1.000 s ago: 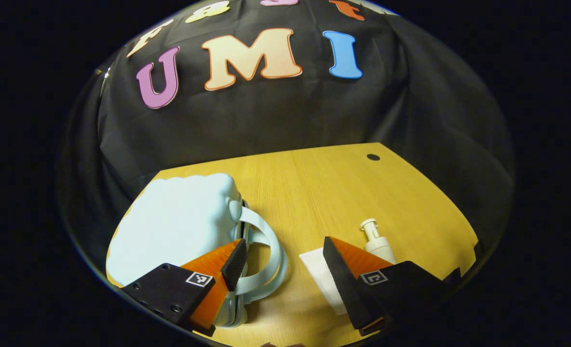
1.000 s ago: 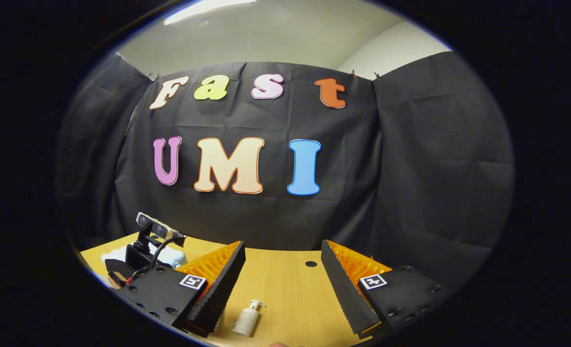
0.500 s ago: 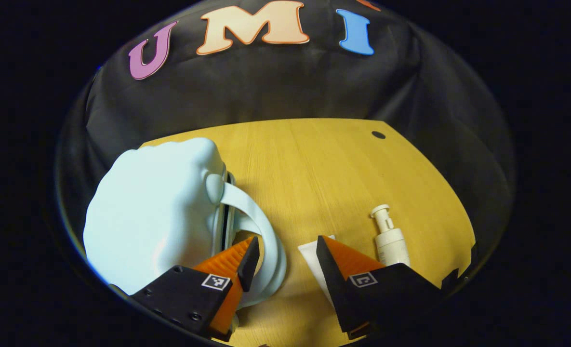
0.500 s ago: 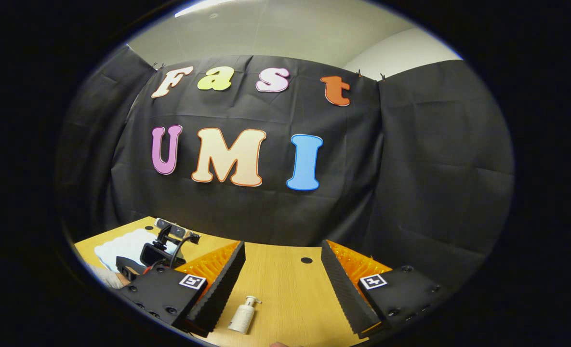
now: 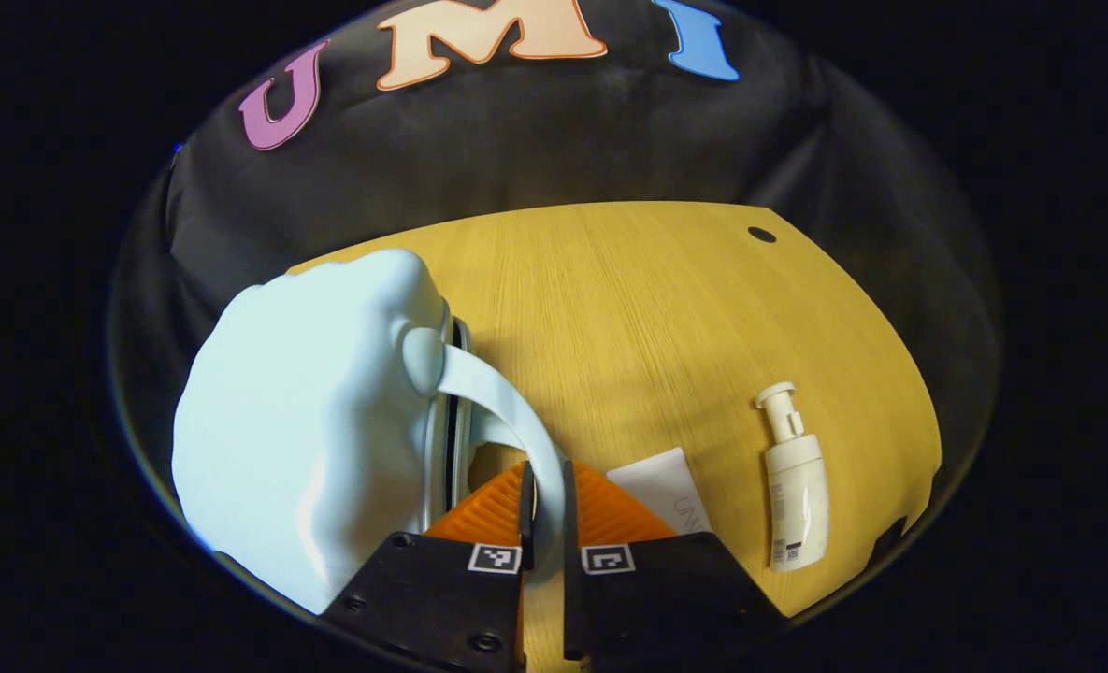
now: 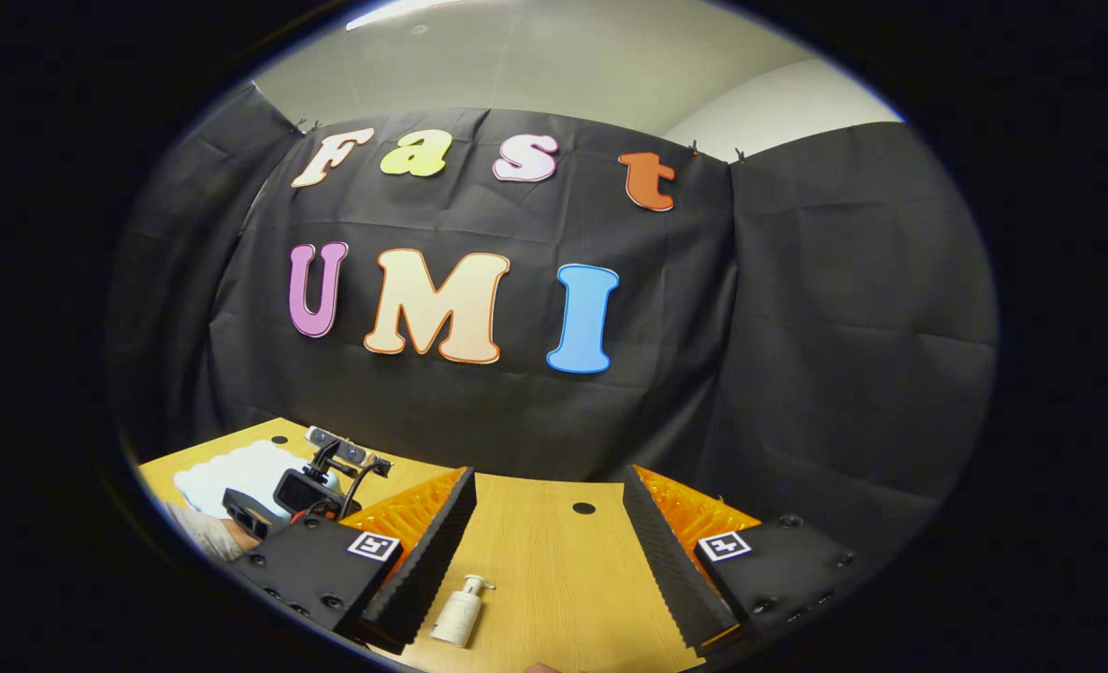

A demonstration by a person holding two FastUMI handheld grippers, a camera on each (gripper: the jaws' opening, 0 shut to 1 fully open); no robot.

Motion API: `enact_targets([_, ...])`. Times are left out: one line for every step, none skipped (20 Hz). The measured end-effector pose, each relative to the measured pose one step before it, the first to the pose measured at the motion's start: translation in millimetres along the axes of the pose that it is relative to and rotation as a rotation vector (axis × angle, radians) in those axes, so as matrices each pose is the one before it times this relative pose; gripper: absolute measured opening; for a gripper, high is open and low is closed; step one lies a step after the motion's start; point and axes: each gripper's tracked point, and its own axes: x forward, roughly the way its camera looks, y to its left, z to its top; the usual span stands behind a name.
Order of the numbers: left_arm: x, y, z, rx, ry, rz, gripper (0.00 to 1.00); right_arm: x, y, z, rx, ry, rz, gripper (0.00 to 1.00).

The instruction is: First open the suitcase, pack the skin care products into it, and then close the suitcase.

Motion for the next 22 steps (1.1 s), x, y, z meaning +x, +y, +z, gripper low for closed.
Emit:
enact_targets([-3.56, -0.29, 1.28, -0.01038, -0.00026, -0.01369, 0.07, -1.09, 0.42, 1.65, 0.00142, -0.00469, -0.00032, 0.99])
enact_targets([-3.57, -3.09, 3.56, -0.00985, 0.00244, -0.01829, 0.03, -0.61, -0.68, 1.10, -0.00092, -0.00822, -0.00067, 0.99])
enact_targets([-5.07, -0.69, 2.37, -0.00256, 0.00136, -0.01914, 0.02, -0.99, 0.24, 1.98, -0.00152, -0.01120, 0.00127, 1.00])
enact_targets([-5.56, 1.63, 3.17, 0.00591, -0.00028, -0.00925, 0.00, -0.42, 1.12, 0.55, -0.00186, -0.00957, 0.00423, 1.00])
enact_targets([-6.03, 3.99, 6.04, 0.00345, -0.01749, 0.00541, 0.00, -0.33, 2.54, 0.78, -0.00222, -0.00505, 0.00718, 1.00])
enact_targets([-8.16, 5.09, 4.93, 0.01070, -0.00386, 0.00079, 0.00, -0.06, 2.37, -1.25, -0.00091, -0.00444, 0.00731, 1.00])
enact_targets([-7.85, 0.19, 7.61, -0.00270, -0.01285, -0.01548, 0.00, 0.20, 2.77, -0.03, 0.00155, -0.00200, 0.00712, 1.00])
enact_targets([-10.39, 0.10, 8.75, -0.00466, -0.02701, -0.00385, 0.00, 0.66, 2.12, -1.22, 0.00516, -0.00024, 0.00604, 1.00])
enact_targets([-10.21, 4.61, 9.10, 0.00561, -0.01297, 0.00133, 0.00, 1.29, 2.73, -0.34, 0.00787, 0.00059, 0.00691, 1.00])
enact_targets([-11.17, 7.48, 12.79, -0.00136, -0.03112, 0.00271, 0.00, 0.65, 2.48, -1.11, 0.00787, -0.00087, 0.00560, 1.00])
enact_targets([-11.48, 7.38, 12.25, -0.00475, -0.02227, -0.00151, 0.00, 1.77, 2.71, 0.10, 0.00772, 0.00043, 0.00623, 1.00])
enact_targets([-12.74, 8.79, 13.47, -0.01329, -0.02526, -0.00050, 0.00, 2.45, 3.17, 0.06, 0.00741, -0.00149, 0.00568, 1.00])
enact_targets([-12.31, 10.52, 11.46, -0.01308, -0.02110, 0.00140, 0.00, 1.34, 3.08, 0.23, 0.00602, -0.00181, 0.00446, 1.00])
enact_targets([-11.77, 12.62, 11.08, -0.01297, -0.01877, 0.00597, 0.00, 2.94, 3.29, -0.55, 0.00579, -0.00185, 0.00563, 1.00])
enact_targets([-10.26, 13.66, 12.28, -0.01193, -0.02817, 0.00786, 0.00, 2.92, 3.93, 0.28, 0.00507, 0.00043, 0.00497, 1.00])
enact_targets([-11.23, 14.64, 10.05, -0.00644, -0.02208, 0.01059, 0.00, 3.09, 4.77, -2.43, 0.00470, 0.00233, 0.00589, 0.96])
enact_targets([-8.25, 15.01, 10.39, 0.00211, -0.01113, 0.01182, 0.00, 2.93, 5.79, -0.09, 0.00440, 0.00225, 0.00766, 0.96])
enact_targets([-8.26, 17.02, 8.86, -0.00081, -0.02741, 0.01821, 0.00, 2.46, 5.52, -0.30, 0.00227, 0.00131, 0.00703, 1.00])
enact_targets([-6.72, 18.82, 7.32, 0.00796, -0.01456, 0.02663, 0.00, 3.40, 5.53, 0.37, 0.00088, -0.00085, 0.00650, 1.00])
enact_targets([-5.88, 21.50, 7.15, 0.01398, -0.01683, 0.03280, 0.00, 2.69, 5.82, 0.37, 0.00066, -0.00225, 0.00686, 1.00])
enact_targets([-6.07, 23.70, 6.66, 0.00808, -0.01560, 0.04247, 0.00, 3.10, 6.07, 0.65, 0.00010, 0.00127, 0.00705, 1.00])
enact_targets([-4.18, 26.31, 6.64, 0.01381, -0.01625, 0.04735, 0.00, 2.46, 6.90, 0.52, 0.00352, -0.00186, 0.00610, 1.00])
